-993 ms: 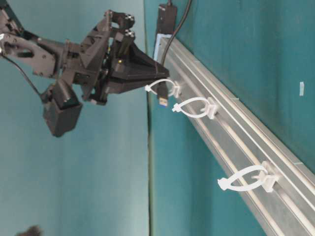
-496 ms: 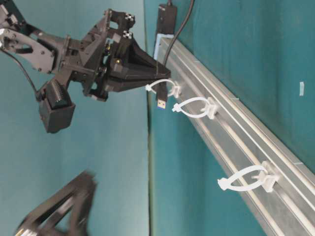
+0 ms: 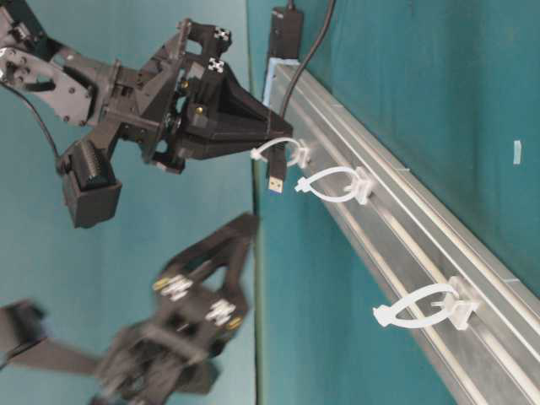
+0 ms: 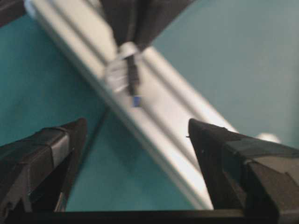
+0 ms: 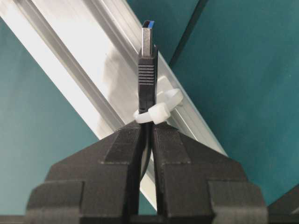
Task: Pass the USB cable through three rings with both arms.
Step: 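Move the left gripper in and grasp the plug beyond the first ring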
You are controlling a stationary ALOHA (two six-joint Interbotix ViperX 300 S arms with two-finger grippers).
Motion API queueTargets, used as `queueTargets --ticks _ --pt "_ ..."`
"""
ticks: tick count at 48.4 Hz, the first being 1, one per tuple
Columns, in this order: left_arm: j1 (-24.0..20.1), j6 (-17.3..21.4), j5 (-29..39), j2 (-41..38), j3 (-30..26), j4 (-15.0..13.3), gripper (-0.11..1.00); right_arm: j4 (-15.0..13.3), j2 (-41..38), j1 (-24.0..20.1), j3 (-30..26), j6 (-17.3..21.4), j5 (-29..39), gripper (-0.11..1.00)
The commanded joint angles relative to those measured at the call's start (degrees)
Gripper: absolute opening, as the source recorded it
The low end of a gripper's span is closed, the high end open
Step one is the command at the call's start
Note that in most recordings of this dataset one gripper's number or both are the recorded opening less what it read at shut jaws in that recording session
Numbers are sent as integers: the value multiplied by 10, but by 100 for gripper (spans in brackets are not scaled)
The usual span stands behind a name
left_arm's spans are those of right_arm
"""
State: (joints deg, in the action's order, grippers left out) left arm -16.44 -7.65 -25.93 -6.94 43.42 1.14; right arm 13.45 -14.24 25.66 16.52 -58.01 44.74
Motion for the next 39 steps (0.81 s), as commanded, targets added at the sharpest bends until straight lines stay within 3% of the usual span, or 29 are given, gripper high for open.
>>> queueTargets --ticks 1,26,39 --pt "-9 1 -22 -47 -17 1 95 8 5 -4 -4 3 -4 7" --pt "-8 -6 -37 -118 -108 1 93 24 6 -2 -4 4 -14 7" --pt "-4 -14 -23 -117 -99 1 85 24 6 -2 -4 4 -18 7"
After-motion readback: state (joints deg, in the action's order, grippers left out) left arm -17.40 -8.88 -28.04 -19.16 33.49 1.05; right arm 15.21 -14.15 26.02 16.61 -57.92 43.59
